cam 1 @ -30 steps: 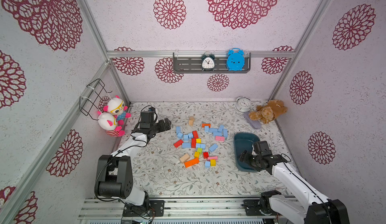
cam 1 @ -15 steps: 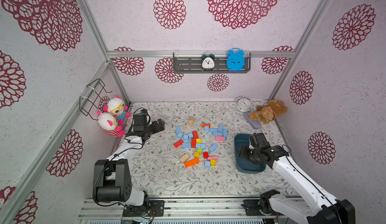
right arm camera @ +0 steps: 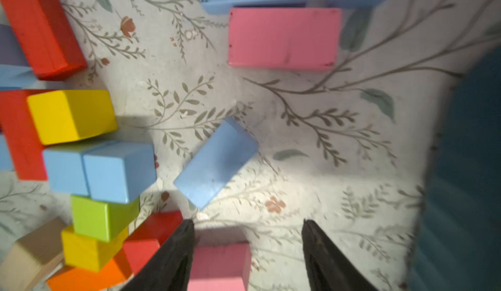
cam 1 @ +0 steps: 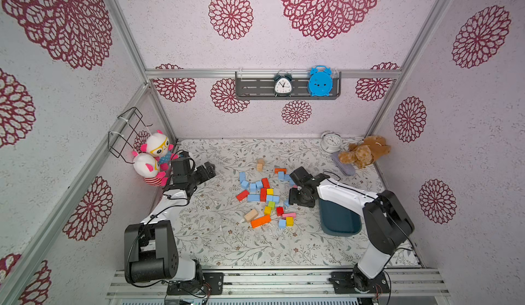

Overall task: Pick out the blue building blocks
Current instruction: Pick up the building block from the center of the board, then place the building block in the storage box.

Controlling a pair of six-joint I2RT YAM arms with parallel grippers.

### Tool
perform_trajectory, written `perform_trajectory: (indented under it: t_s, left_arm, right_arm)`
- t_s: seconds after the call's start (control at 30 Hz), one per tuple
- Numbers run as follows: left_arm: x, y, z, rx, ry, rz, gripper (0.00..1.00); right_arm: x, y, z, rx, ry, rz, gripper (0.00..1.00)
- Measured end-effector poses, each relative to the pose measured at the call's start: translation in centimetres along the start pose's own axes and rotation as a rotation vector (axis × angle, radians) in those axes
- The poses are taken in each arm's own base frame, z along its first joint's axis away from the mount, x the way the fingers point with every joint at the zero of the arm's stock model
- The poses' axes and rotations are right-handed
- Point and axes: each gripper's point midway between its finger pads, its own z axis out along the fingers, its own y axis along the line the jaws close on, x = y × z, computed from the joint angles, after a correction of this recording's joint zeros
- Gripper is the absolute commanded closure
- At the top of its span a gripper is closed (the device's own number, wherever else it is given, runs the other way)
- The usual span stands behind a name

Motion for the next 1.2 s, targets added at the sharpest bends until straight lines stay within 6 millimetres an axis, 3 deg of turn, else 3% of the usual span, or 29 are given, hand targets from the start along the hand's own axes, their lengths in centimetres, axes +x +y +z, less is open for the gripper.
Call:
perform_trajectory:
  t_s: [0.1,0.27,0.47,0.63,0.83,0.93,1.03,1.1,1.2]
  left_arm:
    - [0.0,-0.1,0.0,0.007,-0.002,-0.004,0.03]
    - [0.1,-0.1,-0.2,0.009,-0.003,-0.009,0.03]
    - [0.0,0.0,-0.3,0.007,-0.006,-0.012,0.03]
    - [0.0,0.1,-0.3,0.005,-0.006,-0.014,0.03]
    - [0.2,-0.4,-0.2,0.035,0.008,-0.013,0.02]
    - [1.1,-1.8,0.3,0.091,0.040,0.013,0.01]
    - [3.4,-5.1,1.5,0.172,0.121,0.086,0.02]
    - [5.3,-8.3,2.1,0.241,0.184,0.157,0.03]
    - [7.8,-13.2,2.5,0.349,0.260,0.259,0.03]
  right_arm:
    - [-0.2,1.0,1.8,0.009,0.017,-0.009,0.34]
    - [-1.6,2.1,2.3,0.007,-0.011,-0.015,0.35]
    - [-2.6,2.4,3.4,0.041,-0.017,-0.043,0.55]
    - [-2.2,1.5,3.5,0.094,-0.008,-0.065,0.68]
    - [-2.1,0.8,3.0,0.112,-0.015,-0.085,0.76]
    - [-2.3,0.3,1.5,0.114,-0.041,-0.098,0.76]
    - [-3.5,-0.9,-3.1,0.079,-0.125,-0.093,0.76]
    - [-5.0,-2.8,-6.5,0.043,-0.199,-0.060,0.75]
    - [-7.6,-8.5,-11.2,0.035,-0.320,0.038,0.75]
